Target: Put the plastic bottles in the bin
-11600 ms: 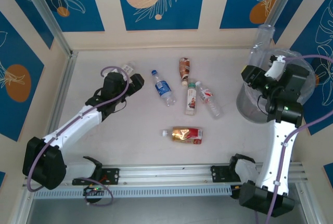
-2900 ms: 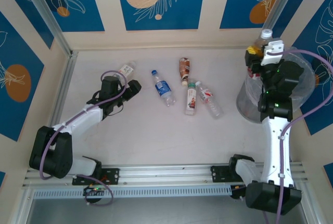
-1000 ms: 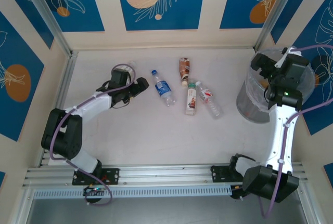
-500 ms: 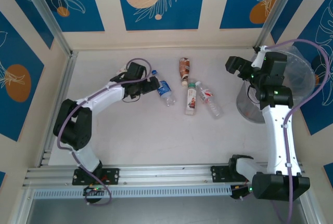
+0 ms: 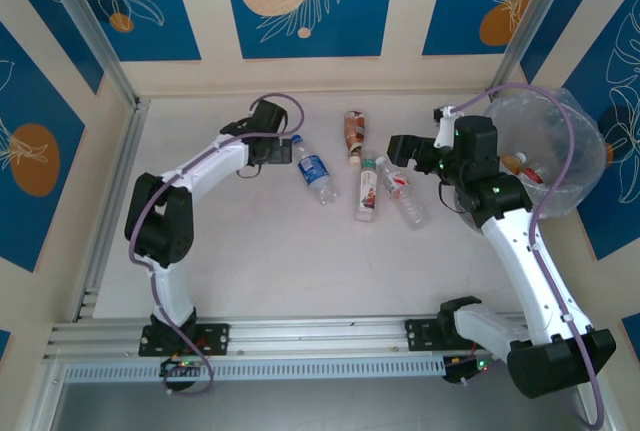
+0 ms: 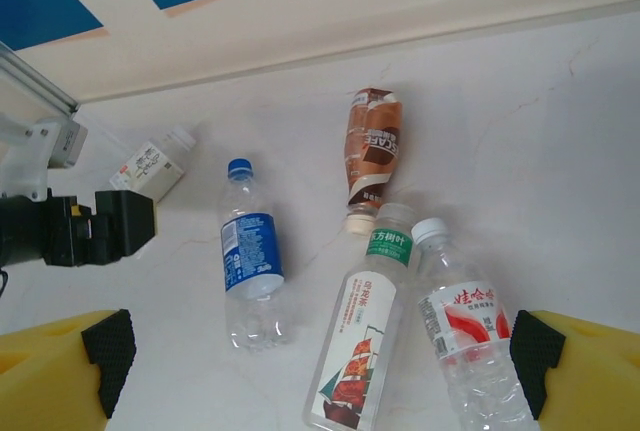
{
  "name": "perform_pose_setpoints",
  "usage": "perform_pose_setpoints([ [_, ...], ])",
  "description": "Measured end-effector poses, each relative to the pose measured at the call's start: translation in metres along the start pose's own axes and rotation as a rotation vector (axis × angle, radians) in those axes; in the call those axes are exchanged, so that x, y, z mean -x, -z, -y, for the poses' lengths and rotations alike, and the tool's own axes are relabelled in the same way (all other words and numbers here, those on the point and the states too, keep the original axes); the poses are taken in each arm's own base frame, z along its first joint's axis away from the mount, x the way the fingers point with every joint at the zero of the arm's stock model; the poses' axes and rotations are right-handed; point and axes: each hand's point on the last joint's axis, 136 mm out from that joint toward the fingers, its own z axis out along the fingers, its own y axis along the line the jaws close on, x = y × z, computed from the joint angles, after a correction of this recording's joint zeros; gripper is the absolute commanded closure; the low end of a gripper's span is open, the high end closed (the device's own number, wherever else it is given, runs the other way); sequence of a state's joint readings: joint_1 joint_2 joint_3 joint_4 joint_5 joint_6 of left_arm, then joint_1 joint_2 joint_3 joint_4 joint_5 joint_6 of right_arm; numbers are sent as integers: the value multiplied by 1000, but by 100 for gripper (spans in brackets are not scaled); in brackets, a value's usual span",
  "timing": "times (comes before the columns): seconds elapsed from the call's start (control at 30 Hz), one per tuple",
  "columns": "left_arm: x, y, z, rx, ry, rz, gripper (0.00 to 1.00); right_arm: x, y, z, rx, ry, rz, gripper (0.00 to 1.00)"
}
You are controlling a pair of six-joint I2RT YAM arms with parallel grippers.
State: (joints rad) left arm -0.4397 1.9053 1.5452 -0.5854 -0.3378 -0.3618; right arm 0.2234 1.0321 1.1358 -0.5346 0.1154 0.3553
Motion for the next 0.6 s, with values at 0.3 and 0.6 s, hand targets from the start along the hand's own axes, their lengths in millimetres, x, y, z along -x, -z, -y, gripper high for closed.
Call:
perform_pose_setpoints([
  [0.3, 32, -10, -89, 122, -82, -33, 1, -7, -2, 5, -21, 2, -4, 1],
  [0.6, 18, -53, -139, 149, -109, -149, 1, -6, -5, 4, -20, 5, -1, 1],
])
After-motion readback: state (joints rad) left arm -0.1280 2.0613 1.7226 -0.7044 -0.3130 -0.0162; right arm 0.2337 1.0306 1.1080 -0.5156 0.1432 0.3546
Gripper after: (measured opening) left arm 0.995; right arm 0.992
